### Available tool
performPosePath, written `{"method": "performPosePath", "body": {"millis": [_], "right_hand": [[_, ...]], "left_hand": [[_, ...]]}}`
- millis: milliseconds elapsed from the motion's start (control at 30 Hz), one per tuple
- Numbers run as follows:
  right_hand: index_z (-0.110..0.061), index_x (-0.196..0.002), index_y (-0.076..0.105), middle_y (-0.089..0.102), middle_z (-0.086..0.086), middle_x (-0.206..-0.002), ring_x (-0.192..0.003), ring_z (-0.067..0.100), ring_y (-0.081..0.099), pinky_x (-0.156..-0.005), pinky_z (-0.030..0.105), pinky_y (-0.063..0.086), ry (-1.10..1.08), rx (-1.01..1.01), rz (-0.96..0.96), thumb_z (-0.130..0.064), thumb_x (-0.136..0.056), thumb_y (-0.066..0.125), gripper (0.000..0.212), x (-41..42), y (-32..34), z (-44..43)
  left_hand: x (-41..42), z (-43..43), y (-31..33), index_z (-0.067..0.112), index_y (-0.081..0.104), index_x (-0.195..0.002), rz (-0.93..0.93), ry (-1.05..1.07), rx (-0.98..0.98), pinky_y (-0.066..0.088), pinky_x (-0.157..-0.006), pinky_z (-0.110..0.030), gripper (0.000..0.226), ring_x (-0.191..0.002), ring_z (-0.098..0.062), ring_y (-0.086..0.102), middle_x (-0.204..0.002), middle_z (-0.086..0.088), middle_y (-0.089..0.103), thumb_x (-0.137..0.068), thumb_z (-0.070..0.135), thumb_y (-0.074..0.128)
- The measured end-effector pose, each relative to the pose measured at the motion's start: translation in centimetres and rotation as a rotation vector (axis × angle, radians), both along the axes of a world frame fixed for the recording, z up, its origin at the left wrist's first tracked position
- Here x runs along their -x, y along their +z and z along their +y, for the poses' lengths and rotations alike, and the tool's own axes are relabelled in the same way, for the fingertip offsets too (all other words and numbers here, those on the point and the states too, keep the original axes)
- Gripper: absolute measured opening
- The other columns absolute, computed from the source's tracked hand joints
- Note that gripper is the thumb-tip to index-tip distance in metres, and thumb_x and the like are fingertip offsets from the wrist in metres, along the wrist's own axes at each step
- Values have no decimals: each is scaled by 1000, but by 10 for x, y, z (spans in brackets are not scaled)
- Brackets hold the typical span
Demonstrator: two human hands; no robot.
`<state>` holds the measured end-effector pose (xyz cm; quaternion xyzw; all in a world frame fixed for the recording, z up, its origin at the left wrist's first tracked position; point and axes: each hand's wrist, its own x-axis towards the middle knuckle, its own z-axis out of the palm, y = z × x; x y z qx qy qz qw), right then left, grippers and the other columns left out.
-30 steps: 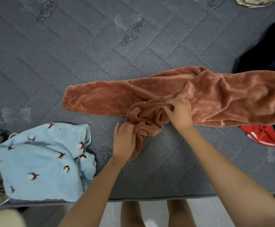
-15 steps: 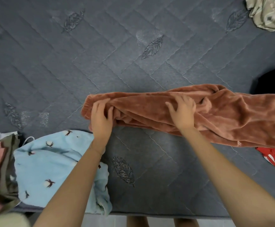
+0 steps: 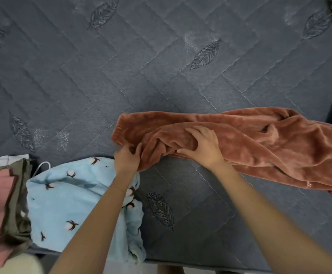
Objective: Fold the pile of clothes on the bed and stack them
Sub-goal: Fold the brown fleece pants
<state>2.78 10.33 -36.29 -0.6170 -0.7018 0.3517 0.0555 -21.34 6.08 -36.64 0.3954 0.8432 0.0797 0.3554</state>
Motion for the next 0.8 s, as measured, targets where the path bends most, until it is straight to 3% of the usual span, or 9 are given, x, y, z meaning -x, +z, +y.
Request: {"method": "performPosePath", "body": {"millis": [67, 167, 300, 400, 500, 600, 700, 800], "right_hand": [[-26, -135, 54, 41, -4, -144, -139, 17, 26, -120, 47, 6, 39, 30, -37, -58, -75, 72, 71, 9, -3, -1], [-21, -117, 68, 55, -2, -131, -130, 21, 39, -116, 42, 17, -46, -9, -2, -41, -82, 73, 41, 17, -5, 1], [-13, -90, 74, 71, 1, -96, -97, 23, 60, -95, 42, 41, -139, -35, 122, -29, -83, 74, 18, 26, 1, 7], [-14, -78, 71, 67, 0, -72, -70, 19, 59, -73, 40, 49, -220, 2, 232, -30, -83, 74, 17, 27, 8, 10], [-15, -80, 72, 64, 3, -65, -64, 21, 57, -69, 39, 48, -283, 9, 242, -37, -85, 71, 23, 28, 13, 16], [-13, -81, 71, 65, 2, -66, -65, 21, 59, -69, 41, 49, -312, -39, 243, -38, -89, 67, 27, 30, 19, 23], [-17, -74, 64, 54, -13, -61, -62, 13, 50, -64, 35, 44, -367, -203, 249, -34, -92, 64, 25, 33, 29, 30], [-26, -69, 45, 34, -17, -57, -62, 7, 35, -65, 25, 30, -430, -365, 267, -27, -93, 63, 30, 39, 38, 38]], "left_hand": [[0, 0, 0, 10, 64, -99, -89, 10, 29, 39, -76, -29, 37, -95, -26, 61, -91, -3, 64, -95, 46, 54], [-2, 4, -2, 15, 58, -105, -235, 94, 131, 39, -79, -29, 39, -101, -24, 60, -99, 0, 61, -91, 52, 57], [-7, 11, -3, 5, 38, -141, -380, 367, 261, 39, -102, -39, 79, -126, -32, 49, -140, -15, 50, -87, 60, 57], [-7, 18, 1, 1, 46, -137, -491, 506, 336, 39, -100, -37, 72, -128, -35, 47, -140, -19, 50, -89, 53, 59], [-1, 23, 11, 6, 56, -128, -656, 630, 155, 47, -90, -31, 55, -109, -24, 59, -124, -9, 61, -85, 36, 71], [8, 31, 35, 16, 63, -109, -494, 451, -172, 53, -72, -19, 33, -86, -1, 62, -107, 1, 67, -83, 32, 74], [17, 47, 56, 17, 67, -103, -434, 373, -449, 54, -83, -20, 24, -90, -1, 64, -98, 6, 68, -84, 27, 75], [26, 64, 64, 22, 65, -108, -518, 403, -584, 52, -89, -21, 24, -100, -4, 64, -109, 4, 68, -86, 25, 73]]}}
